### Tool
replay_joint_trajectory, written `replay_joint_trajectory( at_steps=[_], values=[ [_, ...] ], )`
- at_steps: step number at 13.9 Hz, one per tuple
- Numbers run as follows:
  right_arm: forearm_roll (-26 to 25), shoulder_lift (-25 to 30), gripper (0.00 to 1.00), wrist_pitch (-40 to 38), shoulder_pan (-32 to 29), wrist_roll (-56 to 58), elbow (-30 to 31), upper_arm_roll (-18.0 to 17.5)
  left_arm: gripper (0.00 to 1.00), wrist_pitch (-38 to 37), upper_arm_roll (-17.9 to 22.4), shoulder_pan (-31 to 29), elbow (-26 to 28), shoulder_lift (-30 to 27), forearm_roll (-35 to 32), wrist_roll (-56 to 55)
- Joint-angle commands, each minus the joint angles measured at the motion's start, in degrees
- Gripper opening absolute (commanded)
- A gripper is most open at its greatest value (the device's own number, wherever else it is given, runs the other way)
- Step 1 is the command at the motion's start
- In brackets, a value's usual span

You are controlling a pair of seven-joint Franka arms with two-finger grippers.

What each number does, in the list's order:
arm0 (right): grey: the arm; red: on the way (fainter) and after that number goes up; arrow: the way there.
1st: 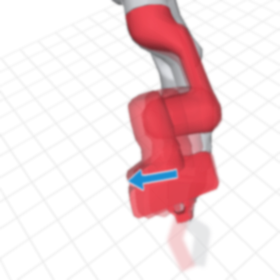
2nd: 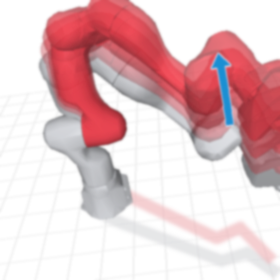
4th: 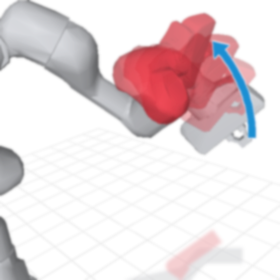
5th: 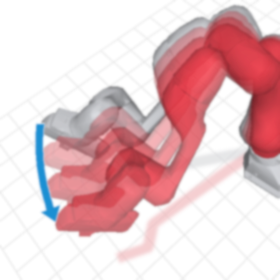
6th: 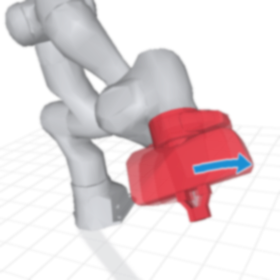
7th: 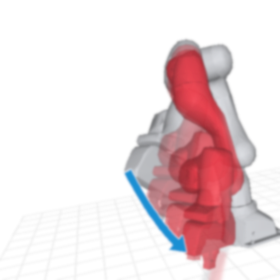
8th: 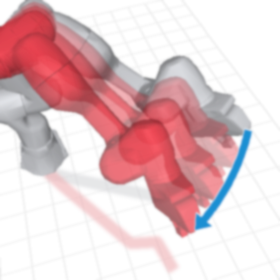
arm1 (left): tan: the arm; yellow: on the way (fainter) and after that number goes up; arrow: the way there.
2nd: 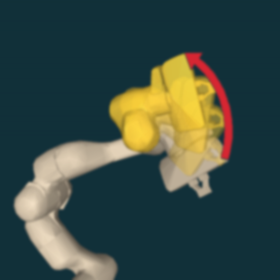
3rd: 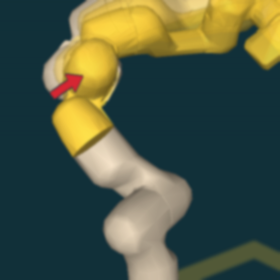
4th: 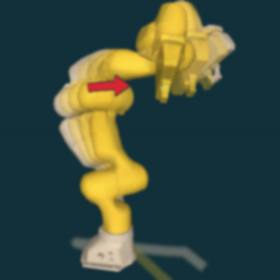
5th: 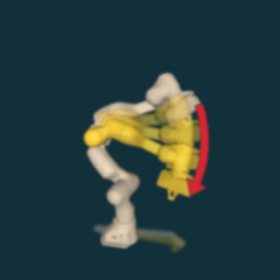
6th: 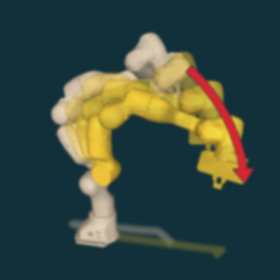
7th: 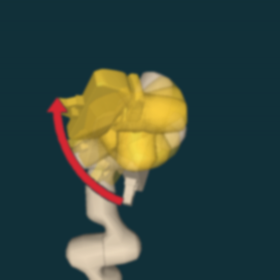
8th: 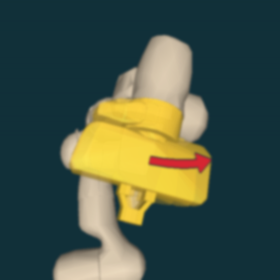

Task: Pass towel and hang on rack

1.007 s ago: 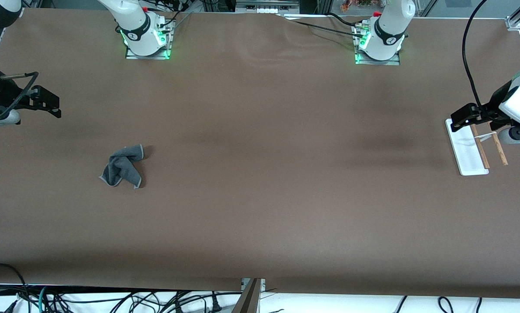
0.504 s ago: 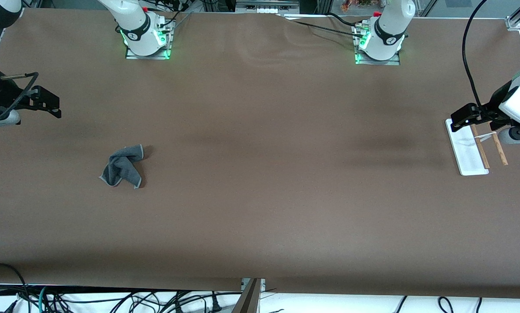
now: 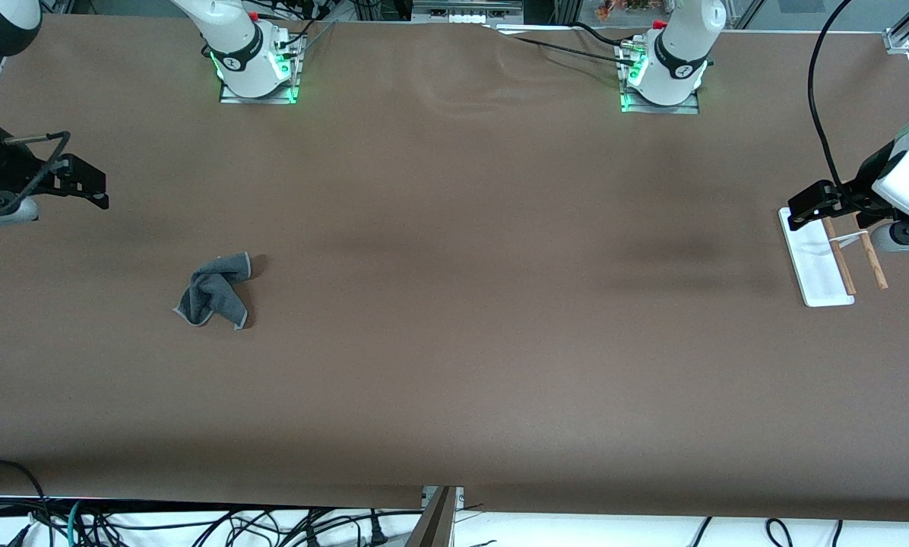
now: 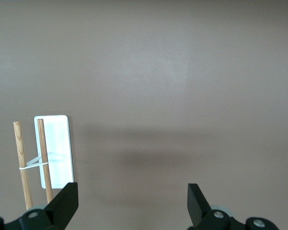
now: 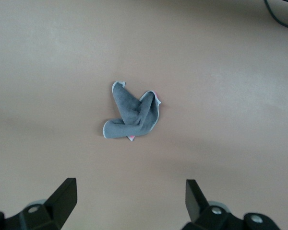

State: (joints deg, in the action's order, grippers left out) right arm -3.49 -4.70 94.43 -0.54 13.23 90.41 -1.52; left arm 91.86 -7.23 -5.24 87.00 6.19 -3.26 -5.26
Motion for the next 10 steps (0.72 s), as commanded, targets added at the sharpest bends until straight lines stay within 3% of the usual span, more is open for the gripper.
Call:
replay_joint_trajectory(
  at_steps=[1, 10],
  values=[
    [-0.29, -2.41, 1.0, 0.84, -1.39, 5.13, -1.91, 0.11, 1.0, -0.37, -0.32, -0.3, -1.84, 0.93, -1.57, 1.13],
    [0.41, -16.2, 1.0, 14.63, -4.21, 5.14, -1.82, 0.03, 1.0, -0.19, -0.32, -0.3, -1.93, 0.93, -1.57, 1.13]
  ],
)
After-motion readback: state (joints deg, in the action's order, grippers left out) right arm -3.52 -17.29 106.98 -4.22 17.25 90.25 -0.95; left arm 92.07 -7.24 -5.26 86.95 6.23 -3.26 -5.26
